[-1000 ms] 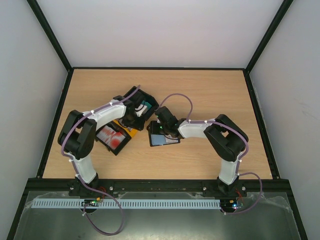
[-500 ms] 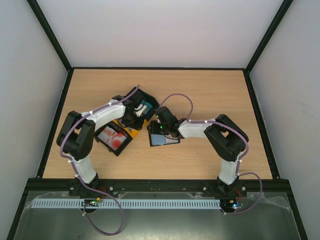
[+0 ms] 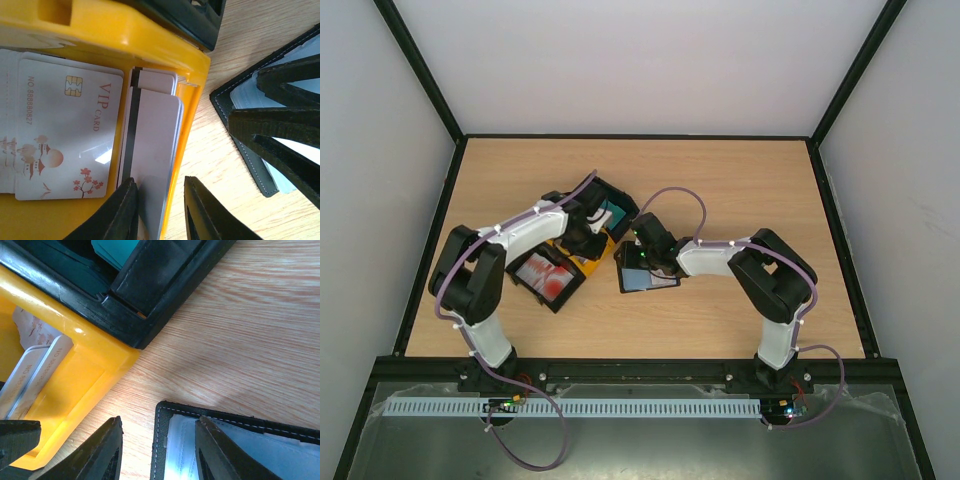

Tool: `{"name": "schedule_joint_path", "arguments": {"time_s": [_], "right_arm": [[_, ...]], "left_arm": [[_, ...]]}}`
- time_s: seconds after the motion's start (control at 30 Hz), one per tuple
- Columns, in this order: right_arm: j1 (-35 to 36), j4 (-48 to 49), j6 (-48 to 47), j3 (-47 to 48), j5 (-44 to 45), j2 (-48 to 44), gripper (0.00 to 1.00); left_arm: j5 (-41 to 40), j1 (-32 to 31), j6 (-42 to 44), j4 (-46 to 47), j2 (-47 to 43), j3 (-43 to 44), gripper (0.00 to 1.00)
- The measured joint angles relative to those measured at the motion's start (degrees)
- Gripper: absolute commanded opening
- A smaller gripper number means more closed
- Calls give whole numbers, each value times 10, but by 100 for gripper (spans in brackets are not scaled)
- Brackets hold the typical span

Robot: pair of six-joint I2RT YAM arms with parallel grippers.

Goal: Put the credit cards into the card holder
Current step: Pick up the credit card from the storage box.

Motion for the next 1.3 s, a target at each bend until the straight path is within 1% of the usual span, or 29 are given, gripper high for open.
{"name": "schedule_joint_path", "arguments": {"time_s": [0.17,0.47,0.6,1.07,1.3], "right_arm": [[0,0,0,0,-1,0,40],[0,0,0,0,-1,0,40],[0,0,0,0,-1,0,40],[0,0,1,0,-2,0,40],[0,0,2,0,-2,0,40]], "left_arm": [[0,0,0,-3,-4,0,22],[0,0,-1,-4,-5,0,21],[0,0,-2,-5,-7,0,19],[-1,-1,-5,-8,-22,0,3],[-3,-2,-9,-8,-22,0,2]]}}
